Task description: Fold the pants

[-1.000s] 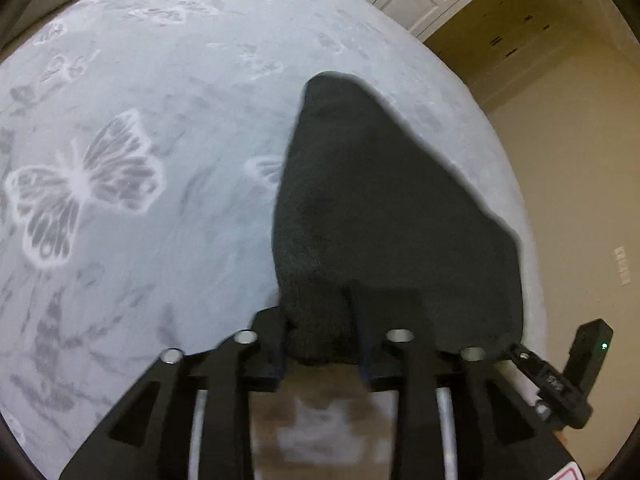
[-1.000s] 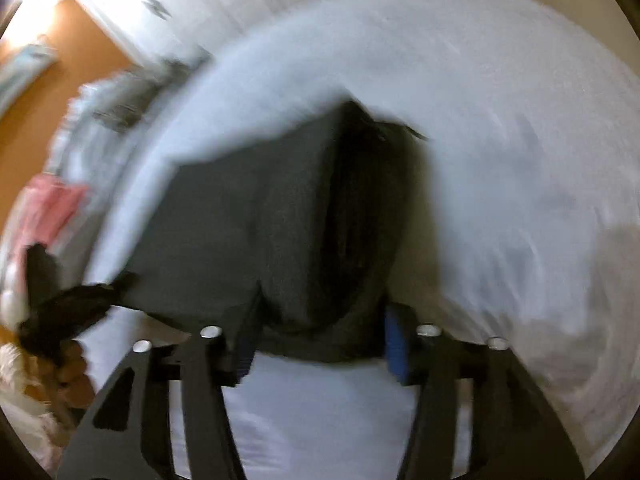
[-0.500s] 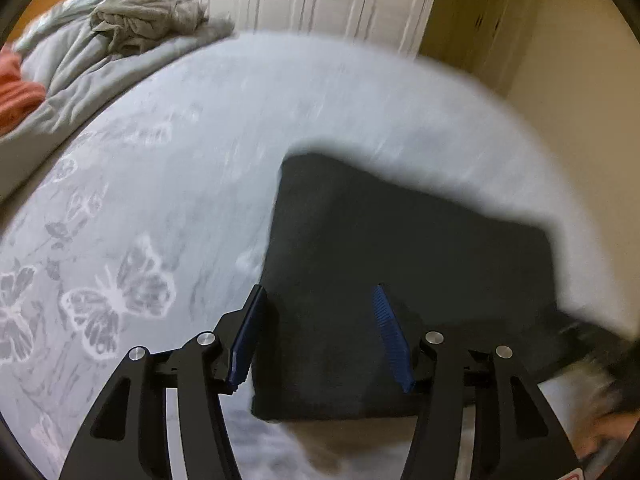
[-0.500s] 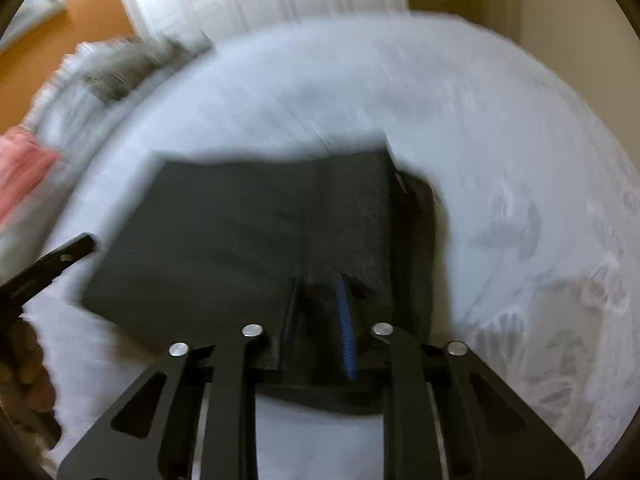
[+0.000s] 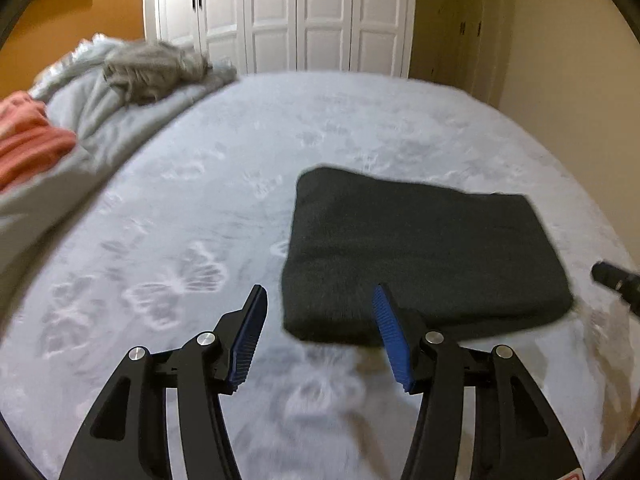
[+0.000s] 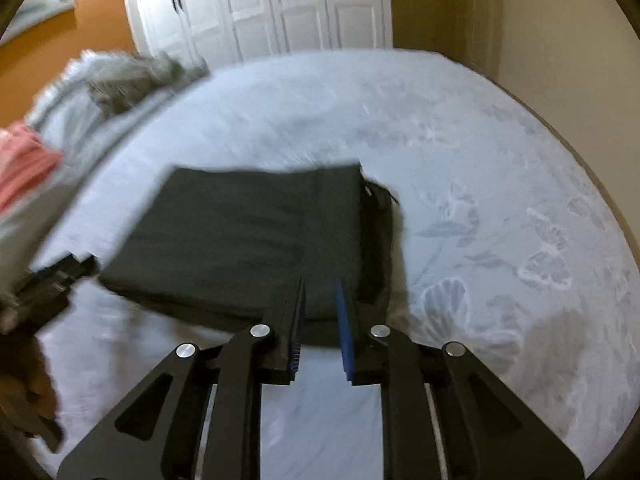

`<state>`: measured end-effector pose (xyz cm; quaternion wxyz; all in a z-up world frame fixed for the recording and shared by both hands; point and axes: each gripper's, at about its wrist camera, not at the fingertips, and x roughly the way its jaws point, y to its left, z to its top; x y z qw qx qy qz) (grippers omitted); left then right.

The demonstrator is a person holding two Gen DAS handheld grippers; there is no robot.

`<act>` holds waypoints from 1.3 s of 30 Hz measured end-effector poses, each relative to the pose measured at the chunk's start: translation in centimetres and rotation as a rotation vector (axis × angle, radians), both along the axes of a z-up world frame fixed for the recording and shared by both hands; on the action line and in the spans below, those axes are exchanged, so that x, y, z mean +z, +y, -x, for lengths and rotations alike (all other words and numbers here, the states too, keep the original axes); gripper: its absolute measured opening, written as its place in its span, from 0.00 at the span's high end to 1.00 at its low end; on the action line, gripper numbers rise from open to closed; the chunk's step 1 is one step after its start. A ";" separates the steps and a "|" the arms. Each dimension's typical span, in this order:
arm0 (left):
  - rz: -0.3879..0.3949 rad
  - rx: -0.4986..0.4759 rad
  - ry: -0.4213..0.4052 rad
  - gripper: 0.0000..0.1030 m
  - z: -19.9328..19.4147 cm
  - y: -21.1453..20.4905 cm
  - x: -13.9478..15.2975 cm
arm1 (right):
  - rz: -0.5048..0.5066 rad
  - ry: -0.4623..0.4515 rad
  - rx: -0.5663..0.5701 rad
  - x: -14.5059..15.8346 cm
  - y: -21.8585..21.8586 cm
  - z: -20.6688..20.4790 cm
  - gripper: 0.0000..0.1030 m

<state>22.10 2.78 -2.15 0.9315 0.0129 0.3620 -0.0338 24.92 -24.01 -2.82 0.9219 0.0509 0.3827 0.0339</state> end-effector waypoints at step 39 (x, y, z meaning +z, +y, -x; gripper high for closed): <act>-0.096 -0.029 -0.054 0.16 14.1 -0.5 -6.5 | 0.112 -0.060 -0.163 -7.5 3.7 16.5 0.13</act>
